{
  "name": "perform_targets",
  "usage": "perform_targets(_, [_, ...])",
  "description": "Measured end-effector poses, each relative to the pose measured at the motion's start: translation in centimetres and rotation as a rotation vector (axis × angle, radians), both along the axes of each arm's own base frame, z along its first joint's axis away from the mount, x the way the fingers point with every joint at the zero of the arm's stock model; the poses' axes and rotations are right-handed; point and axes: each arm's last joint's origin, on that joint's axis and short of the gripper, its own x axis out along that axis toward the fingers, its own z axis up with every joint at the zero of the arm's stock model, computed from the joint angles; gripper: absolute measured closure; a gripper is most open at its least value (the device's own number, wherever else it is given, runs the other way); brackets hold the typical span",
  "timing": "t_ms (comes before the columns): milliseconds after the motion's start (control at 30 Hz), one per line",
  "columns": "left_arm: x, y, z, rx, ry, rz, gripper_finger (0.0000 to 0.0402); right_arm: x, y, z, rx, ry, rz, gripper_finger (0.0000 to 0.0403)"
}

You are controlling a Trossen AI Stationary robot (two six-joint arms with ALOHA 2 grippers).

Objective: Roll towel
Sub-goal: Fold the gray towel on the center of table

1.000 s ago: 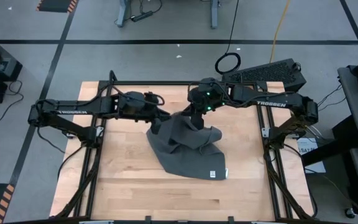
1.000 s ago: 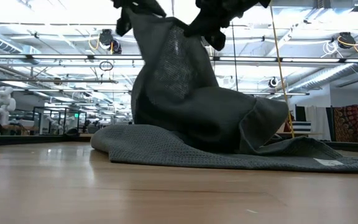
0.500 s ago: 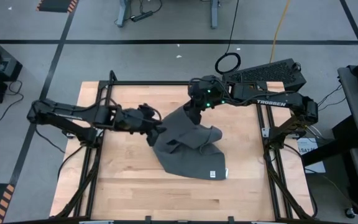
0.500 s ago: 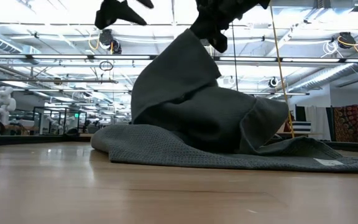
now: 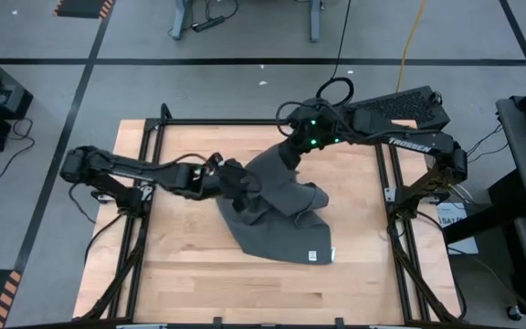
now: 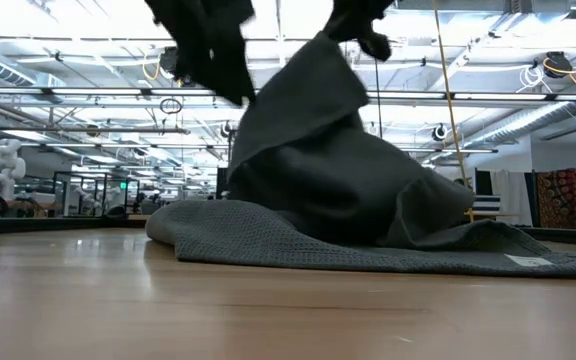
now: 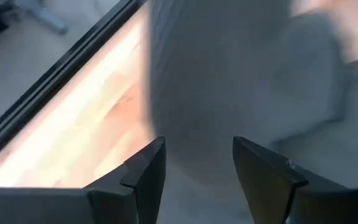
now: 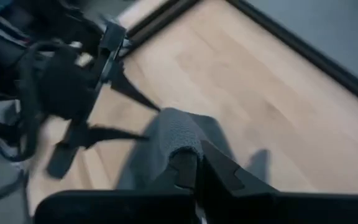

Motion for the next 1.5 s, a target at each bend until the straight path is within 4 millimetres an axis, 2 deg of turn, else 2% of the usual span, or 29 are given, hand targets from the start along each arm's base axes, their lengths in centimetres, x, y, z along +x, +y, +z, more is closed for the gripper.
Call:
perform_targets(67, [0.7,1.3,-0.6,-0.009,0.012,-0.018,0.0210,-0.7,0.0,0.9,-0.021,0.040,-0.037,0.0403])
perform_targets(133, [1.3,2.5,-0.1,-0.078,-0.046,-0.073,0.0210,-1.2,-0.1,1.8,-0.039,0.062,-0.093,0.0403])
perform_targets(267, [2.0,3.2,5.1,-0.149,-0.411,-0.105,0.0210,-1.9,-0.8,3.2,-0.034,0.017,-0.279,0.0403])
perform_targets(333, [2.4,2.7,7.1,-0.069,-0.554,-0.147,0.0210,-1.9,-1.5,3.5,-0.014,-0.041,-0.396,0.0403])
perform_targets(400, [2.8,2.0,7.7,0.061,-0.577,-0.219,0.0209,-1.8,-2.2,3.8,0.003,-0.092,-0.429,0.0403])
perform_targets(500, [4.0,0.9,6.4,0.184,-0.492,-0.317,0.0197,-1.9,-2.9,4.1,0.032,-0.128,-0.416,0.0403])
perform_targets(600, [5.3,0.5,3.2,0.191,-0.323,-0.329,0.0169,-2.1,-3.4,4.1,0.037,-0.125,-0.420,0.0403])
perform_targets(667, [6.1,0.2,1.2,0.267,-0.214,-0.317,0.0150,-2.2,-3.6,4.1,0.038,-0.126,-0.427,0.0403])
perform_targets(733, [6.9,-0.1,0.1,0.386,-0.149,-0.294,0.0135,-2.2,-3.7,4.1,0.044,-0.127,-0.425,0.0403])
perform_targets(867, [8.1,0.4,-2.1,0.542,-0.035,-0.179,0.0122,-2.2,-3.8,4.1,0.063,-0.129,-0.420,0.0402])
perform_targets(1033, [8.6,2.0,-4.0,0.577,0.039,-0.047,0.0122,-2.3,-3.8,4.0,0.069,-0.129,-0.424,0.0402])
perform_targets(1133, [8.3,3.1,-4.7,0.638,0.140,0.016,0.0137,-2.3,-3.7,3.9,0.084,-0.118,-0.409,0.0402])
perform_targets(1200, [8.0,3.8,-4.0,0.670,0.163,0.039,0.0157,-2.4,-3.7,3.8,0.083,-0.095,-0.404,0.0402])
perform_targets(1267, [7.3,4.3,-2.5,0.683,0.152,0.053,0.0185,-2.6,-3.6,3.6,0.077,-0.064,-0.397,0.0402])
perform_targets(1400, [5.7,5.5,0.3,0.633,0.078,0.091,0.0267,-2.9,-3.6,3.2,0.071,-0.006,-0.389,0.0402])
perform_targets(1500, [4.4,7.6,0.7,0.521,0.061,0.114,0.0340,-3.1,-3.6,3.0,0.059,0.020,-0.381,0.0402])
